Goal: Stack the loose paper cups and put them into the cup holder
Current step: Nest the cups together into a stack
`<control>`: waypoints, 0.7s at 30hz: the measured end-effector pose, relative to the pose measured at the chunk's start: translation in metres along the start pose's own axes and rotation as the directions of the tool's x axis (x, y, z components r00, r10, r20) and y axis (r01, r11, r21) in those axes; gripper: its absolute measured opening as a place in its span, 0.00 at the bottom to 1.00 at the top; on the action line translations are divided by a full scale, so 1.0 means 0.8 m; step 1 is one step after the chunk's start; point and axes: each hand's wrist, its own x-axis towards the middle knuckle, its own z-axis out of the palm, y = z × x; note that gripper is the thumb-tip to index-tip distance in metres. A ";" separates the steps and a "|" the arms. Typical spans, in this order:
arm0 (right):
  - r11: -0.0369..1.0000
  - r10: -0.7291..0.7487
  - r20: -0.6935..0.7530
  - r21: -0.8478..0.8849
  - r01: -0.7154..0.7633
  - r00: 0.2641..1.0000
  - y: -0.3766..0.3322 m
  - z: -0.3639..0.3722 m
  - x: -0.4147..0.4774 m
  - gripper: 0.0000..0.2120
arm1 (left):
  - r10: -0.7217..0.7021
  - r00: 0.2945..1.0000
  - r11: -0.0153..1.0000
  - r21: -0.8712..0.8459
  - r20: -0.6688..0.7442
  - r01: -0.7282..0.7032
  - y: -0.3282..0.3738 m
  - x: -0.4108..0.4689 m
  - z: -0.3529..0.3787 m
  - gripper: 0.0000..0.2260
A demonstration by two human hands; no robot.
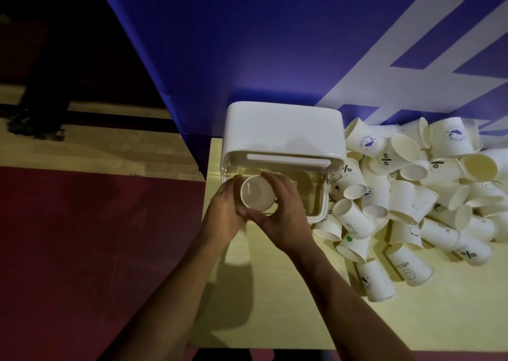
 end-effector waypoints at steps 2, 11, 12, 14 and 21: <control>0.999 0.016 0.020 -0.039 -0.015 1.000 0.006 0.008 0.007 0.39 | -0.078 0.995 0.996 -0.035 0.055 0.080 -0.006 0.001 -0.001 0.36; 0.982 0.160 0.260 0.060 -0.181 0.952 0.025 0.025 0.032 0.35 | -0.149 0.981 0.973 -0.156 0.125 0.168 -0.009 0.004 -0.008 0.34; 0.979 0.163 0.293 0.070 -0.191 0.942 0.027 0.024 0.034 0.35 | -0.149 0.980 0.970 -0.171 0.129 0.170 -0.009 0.004 -0.008 0.33; 0.976 0.164 0.341 0.078 -0.202 0.926 0.031 0.021 0.039 0.35 | -0.151 0.980 0.969 -0.178 0.131 0.173 -0.009 0.006 -0.009 0.32; 0.958 0.214 0.343 0.108 -0.264 0.915 0.044 0.013 0.052 0.37 | -0.140 0.978 0.937 -0.297 0.157 0.182 -0.008 0.007 -0.010 0.30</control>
